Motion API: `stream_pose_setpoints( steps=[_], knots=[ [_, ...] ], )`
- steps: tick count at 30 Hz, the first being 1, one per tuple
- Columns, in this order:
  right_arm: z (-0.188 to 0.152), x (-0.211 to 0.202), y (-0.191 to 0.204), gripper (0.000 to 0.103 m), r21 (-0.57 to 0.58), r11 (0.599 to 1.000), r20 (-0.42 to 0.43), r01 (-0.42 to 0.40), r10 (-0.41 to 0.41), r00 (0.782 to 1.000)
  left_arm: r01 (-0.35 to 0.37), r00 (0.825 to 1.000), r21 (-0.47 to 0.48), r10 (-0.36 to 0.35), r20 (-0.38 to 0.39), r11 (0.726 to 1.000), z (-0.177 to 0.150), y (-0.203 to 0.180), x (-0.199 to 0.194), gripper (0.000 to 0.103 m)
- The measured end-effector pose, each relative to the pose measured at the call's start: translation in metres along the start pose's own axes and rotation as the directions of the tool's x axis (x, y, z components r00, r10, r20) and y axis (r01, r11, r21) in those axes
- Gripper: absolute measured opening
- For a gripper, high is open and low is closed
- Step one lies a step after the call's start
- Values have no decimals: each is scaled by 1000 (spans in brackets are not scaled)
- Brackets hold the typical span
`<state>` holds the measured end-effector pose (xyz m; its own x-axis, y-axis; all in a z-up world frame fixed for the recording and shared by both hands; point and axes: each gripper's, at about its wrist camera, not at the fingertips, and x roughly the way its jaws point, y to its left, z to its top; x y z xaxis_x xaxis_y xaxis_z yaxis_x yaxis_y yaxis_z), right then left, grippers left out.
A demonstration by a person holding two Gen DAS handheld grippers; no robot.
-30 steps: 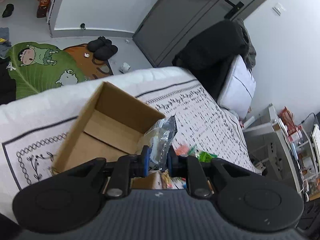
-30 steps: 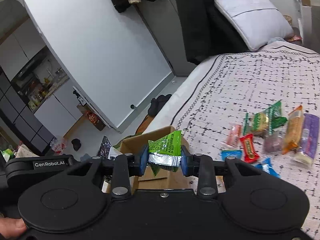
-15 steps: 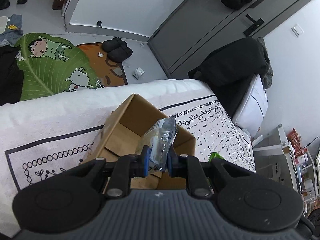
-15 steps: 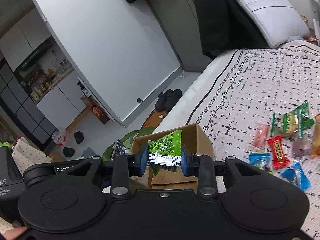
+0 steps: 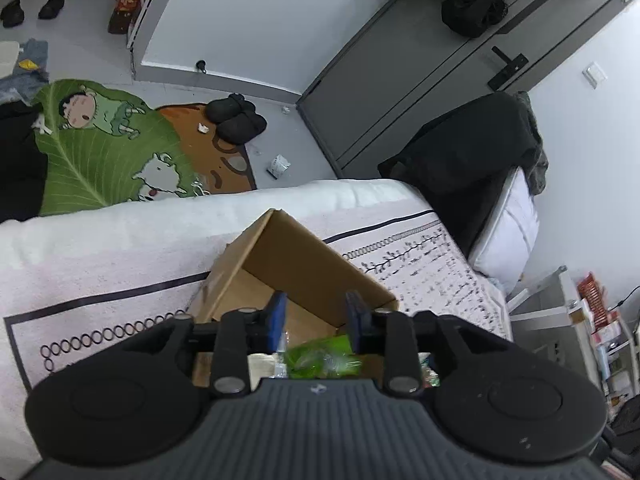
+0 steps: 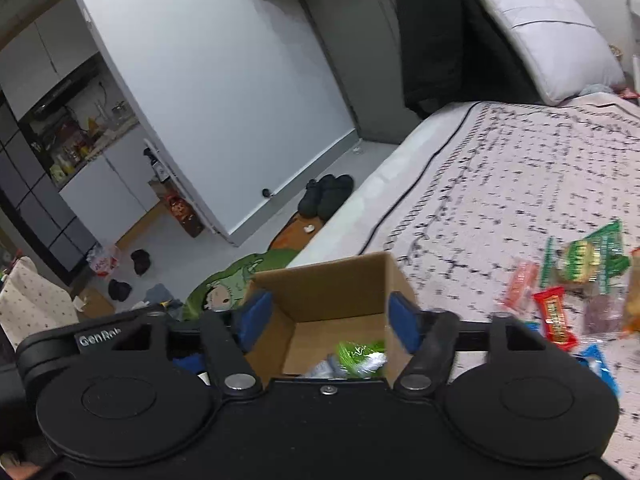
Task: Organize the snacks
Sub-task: 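Withdraw both grippers from the box back over the snack pile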
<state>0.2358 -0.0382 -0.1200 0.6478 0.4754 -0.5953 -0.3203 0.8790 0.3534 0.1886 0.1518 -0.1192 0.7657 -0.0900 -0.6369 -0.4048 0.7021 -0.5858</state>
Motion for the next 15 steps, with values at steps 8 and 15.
stream_pose_setpoints(
  steps=[8, 15],
  knots=[
    [-4, -36, -27, 103, -61, 990, 79, 124, -119, 990, -33, 999, 64, 34, -10, 997, -8, -17, -4, 81],
    [-7, -58, -45, 103, -104, 980, 104, 172, -161, 981, -31, 998, 118, 37, -51, 993, -20, -39, -8, 89]
  ],
)
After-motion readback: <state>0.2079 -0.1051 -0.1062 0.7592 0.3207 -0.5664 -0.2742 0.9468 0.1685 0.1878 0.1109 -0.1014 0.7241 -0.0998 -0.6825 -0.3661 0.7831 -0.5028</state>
